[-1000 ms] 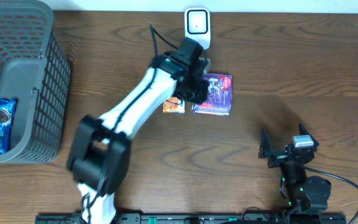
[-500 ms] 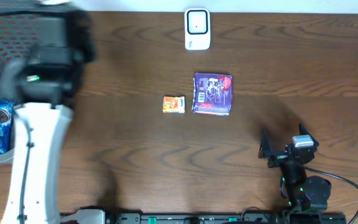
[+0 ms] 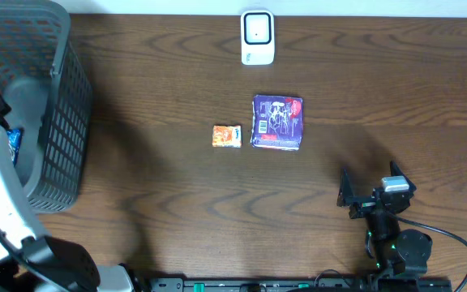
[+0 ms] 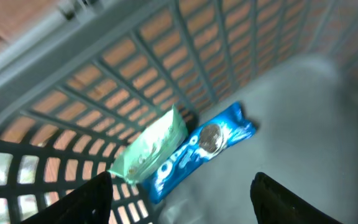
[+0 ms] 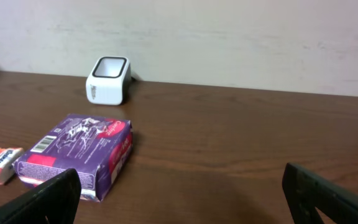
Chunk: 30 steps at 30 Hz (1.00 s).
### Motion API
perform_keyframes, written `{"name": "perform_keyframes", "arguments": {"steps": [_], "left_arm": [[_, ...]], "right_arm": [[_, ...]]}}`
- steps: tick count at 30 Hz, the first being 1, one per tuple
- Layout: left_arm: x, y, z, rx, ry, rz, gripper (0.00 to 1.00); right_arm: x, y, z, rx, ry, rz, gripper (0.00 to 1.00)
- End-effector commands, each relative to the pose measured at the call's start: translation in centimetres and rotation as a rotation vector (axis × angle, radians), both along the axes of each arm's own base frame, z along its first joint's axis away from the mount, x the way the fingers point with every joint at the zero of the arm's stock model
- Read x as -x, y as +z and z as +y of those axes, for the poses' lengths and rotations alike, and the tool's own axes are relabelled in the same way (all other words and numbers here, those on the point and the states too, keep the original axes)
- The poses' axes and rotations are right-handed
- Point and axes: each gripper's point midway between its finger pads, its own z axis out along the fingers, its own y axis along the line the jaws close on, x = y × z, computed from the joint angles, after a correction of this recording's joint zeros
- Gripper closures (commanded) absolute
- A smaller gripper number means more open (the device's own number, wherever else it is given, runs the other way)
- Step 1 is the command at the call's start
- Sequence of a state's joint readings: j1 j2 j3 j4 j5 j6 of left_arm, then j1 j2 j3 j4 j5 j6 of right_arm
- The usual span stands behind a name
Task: Scan the item barcode
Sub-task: 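Place the orange box beside the purple pack and withdraw left gripper, then reach into the basket and grasp the blue Oreo pack with left gripper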
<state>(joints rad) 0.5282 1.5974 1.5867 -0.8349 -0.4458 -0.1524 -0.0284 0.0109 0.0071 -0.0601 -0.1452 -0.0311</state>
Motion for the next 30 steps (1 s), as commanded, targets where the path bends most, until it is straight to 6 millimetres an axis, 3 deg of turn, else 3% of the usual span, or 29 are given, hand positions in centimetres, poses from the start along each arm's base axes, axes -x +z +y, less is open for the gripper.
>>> {"name": "perform_keyframes", "arguments": {"steps": [1,8,13,19,26,30], "left_arm": [[1.4,-4.0,1.6,-0.007,0.063,0.159,0.29],[1.5,-11.4,1.9,0.108,0.056,0.360,0.29],[1.0,-14.5,2.1,0.145,0.050,0.413,0.29],[-1.4,-18.2,1.7,0.224,-0.007,0.368,0.30],[-2.8,-18.4,3.0,0.211,-0.003,0.279,0.34],[-4.1,-19.5,2.1,0.333,-0.093,0.197,0.34]], "right_arm": [[0.0,0.0,0.2,0.007,0.010,-0.002,0.01],[0.0,0.0,0.2,0.007,0.010,-0.002,0.01],[0.0,0.0,0.2,0.007,0.010,-0.002,0.01],[0.0,0.0,0.2,0.007,0.010,-0.002,0.01],[0.0,0.0,0.2,0.007,0.010,-0.002,0.01],[0.0,0.0,0.2,0.007,0.010,-0.002,0.01]]}}
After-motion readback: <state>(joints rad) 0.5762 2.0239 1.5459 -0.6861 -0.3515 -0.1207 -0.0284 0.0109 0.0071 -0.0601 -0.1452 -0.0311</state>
